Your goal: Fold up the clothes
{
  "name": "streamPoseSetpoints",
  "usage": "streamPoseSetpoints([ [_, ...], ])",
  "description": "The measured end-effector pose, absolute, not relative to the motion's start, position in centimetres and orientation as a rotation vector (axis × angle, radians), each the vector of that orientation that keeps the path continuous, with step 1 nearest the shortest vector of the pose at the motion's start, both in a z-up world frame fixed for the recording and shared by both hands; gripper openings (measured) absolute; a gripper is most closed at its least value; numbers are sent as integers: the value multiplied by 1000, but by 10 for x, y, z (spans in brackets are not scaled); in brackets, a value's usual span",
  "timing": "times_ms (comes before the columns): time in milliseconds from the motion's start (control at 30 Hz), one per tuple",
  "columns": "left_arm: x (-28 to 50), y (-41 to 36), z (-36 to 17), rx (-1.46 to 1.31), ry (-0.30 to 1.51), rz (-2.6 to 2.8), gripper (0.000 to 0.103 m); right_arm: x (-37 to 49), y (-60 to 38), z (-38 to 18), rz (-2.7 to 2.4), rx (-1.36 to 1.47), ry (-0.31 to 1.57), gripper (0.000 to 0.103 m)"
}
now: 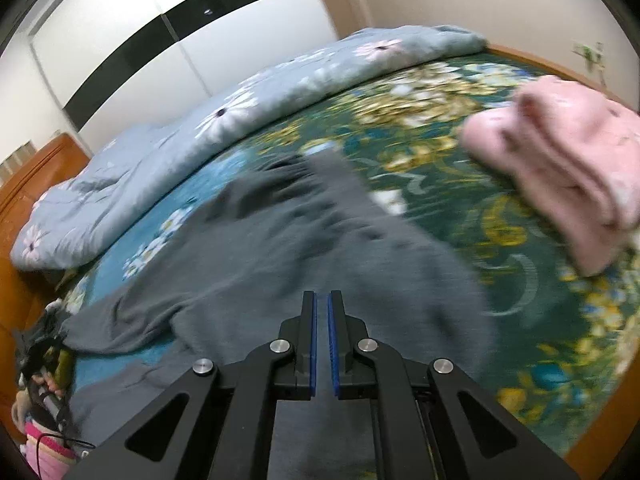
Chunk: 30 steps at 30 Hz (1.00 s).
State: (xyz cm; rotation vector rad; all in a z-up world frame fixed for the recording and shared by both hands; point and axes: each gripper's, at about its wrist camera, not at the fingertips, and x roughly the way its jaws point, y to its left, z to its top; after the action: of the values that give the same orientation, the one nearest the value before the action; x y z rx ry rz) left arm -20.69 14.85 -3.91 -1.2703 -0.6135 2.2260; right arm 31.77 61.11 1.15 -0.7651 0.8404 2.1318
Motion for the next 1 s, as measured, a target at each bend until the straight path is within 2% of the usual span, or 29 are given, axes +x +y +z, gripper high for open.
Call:
streamPoseSetpoints([
  [33,-204,148,-40,-1286,-610,2205,23,330,614,11,2112,-753,846,17],
  [67,-201,148,-42,-1300,-606,2183,30,342,615,10,2095,-738,859,32],
  [100,-198,148,-43,-1315,-602,2162,49,354,617,9,2077,-724,871,44],
  [133,-192,147,-43,-1323,-598,2136,58,366,618,7,2059,-709,890,45],
  [433,-117,110,-30,-1317,-600,2036,63,403,646,-48,1977,-576,1270,46],
  [567,-100,94,-31,-1331,-620,2037,65,393,654,-57,1965,-513,1335,46],
  [633,-92,86,-31,-1337,-631,2032,65,386,656,-58,1967,-504,1349,33],
  [667,-89,82,-30,-1336,-632,2038,65,384,657,-57,1987,-501,1363,13],
  [700,-86,79,-29,-1335,-630,2050,65,384,657,-53,2006,-500,1362,8],
  [1000,-62,65,-18,-1317,-475,2124,65,448,676,7,1937,-373,1119,4],
])
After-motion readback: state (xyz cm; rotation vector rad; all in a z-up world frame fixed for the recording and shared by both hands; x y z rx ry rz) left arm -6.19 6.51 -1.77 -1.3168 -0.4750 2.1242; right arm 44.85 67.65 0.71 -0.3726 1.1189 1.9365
